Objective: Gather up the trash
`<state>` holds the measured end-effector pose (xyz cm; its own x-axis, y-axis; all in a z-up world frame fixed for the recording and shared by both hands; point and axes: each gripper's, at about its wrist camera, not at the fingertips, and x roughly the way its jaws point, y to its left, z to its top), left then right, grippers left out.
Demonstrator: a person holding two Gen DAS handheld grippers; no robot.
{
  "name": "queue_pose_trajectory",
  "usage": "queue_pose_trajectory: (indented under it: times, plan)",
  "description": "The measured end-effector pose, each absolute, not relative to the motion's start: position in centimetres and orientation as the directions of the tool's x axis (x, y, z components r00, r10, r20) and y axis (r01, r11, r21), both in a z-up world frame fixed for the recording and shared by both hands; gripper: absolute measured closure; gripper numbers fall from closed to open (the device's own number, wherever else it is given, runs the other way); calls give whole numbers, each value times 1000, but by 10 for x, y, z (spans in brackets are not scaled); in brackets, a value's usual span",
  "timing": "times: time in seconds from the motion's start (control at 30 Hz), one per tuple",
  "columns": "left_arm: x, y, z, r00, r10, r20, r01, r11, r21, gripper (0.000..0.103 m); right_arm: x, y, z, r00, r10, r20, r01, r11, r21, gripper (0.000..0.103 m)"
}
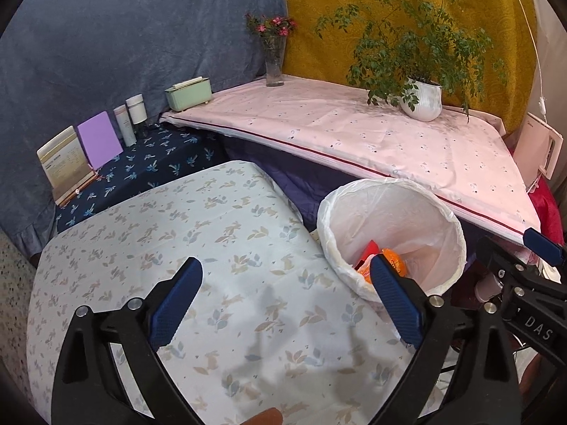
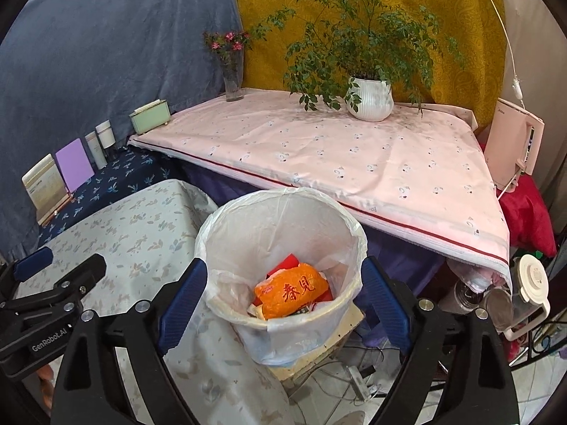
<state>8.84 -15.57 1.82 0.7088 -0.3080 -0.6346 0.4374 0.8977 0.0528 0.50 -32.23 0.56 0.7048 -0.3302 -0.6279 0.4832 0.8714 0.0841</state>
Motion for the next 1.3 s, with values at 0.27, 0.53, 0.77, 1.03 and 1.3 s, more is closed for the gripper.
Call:
queue_pose_trajectory:
  times: [0.27,0.53,0.77,1.03,1.3]
  plan:
    - [77,-135,11,714,-282,-641,407,912,51,8,-12,-303,-3,687,-342,-641,483,874,52,18]
    - [64,-118,3,712,-271,-648,390,920,42,7,-23,-285,-10,672,-323,-667,458,888,32,16]
    - [55,-108,-7,707,-261,-657,376,926,36,7,-32,-277,-15,656,-332,-678,470,882,23,15]
    - [52,-105,-17,699,-249,-670,374,926,46,7,-35,-275,-25,637,-322,-700,483,875,38,15]
    - [49,-107,-25,690,-245,-681,390,919,64,7,-36,-268,-31,625,-335,-705,480,877,9,15]
